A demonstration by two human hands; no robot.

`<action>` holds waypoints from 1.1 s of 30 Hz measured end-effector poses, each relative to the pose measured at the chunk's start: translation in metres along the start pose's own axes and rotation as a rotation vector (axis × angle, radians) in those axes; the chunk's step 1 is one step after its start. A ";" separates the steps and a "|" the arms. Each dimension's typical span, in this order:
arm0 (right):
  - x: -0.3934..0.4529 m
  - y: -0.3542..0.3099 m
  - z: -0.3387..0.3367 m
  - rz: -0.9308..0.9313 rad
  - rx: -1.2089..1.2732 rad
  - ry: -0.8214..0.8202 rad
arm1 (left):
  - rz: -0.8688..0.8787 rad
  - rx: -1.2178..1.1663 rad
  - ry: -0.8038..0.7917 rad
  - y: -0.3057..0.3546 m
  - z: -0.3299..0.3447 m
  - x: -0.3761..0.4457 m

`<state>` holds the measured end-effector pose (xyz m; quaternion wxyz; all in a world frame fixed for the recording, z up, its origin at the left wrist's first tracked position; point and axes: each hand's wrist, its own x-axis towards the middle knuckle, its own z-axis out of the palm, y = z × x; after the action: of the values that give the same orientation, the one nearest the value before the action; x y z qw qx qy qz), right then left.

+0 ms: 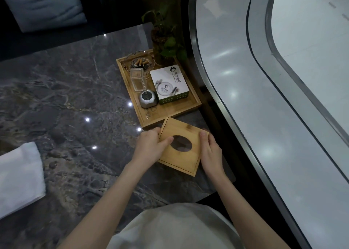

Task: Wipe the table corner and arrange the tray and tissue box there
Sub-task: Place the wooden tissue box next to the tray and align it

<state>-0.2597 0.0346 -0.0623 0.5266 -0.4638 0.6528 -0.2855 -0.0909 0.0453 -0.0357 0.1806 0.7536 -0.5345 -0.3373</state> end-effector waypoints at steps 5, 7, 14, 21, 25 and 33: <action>0.003 -0.001 -0.001 0.004 -0.003 -0.009 | -0.013 -0.016 -0.008 0.001 0.001 0.004; 0.004 -0.001 0.000 -0.007 -0.006 -0.011 | -0.017 -0.011 -0.009 0.001 0.001 0.004; 0.002 -0.008 -0.007 -0.092 -0.140 -0.046 | 0.007 -0.070 -0.021 -0.001 0.003 -0.002; -0.023 -0.001 -0.008 -0.522 -0.709 -0.014 | 0.223 -0.028 0.076 -0.022 0.022 -0.040; -0.048 0.007 0.009 -0.518 -0.838 -0.026 | 0.311 0.127 0.065 -0.035 0.028 -0.048; -0.060 0.021 0.037 -0.433 -1.050 0.104 | 0.315 0.178 0.039 -0.043 0.034 -0.045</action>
<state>-0.2298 0.1017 -0.0658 0.1222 -0.7718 0.6223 -0.0468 -0.0943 0.1060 -0.0726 0.1742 0.6800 -0.6701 -0.2412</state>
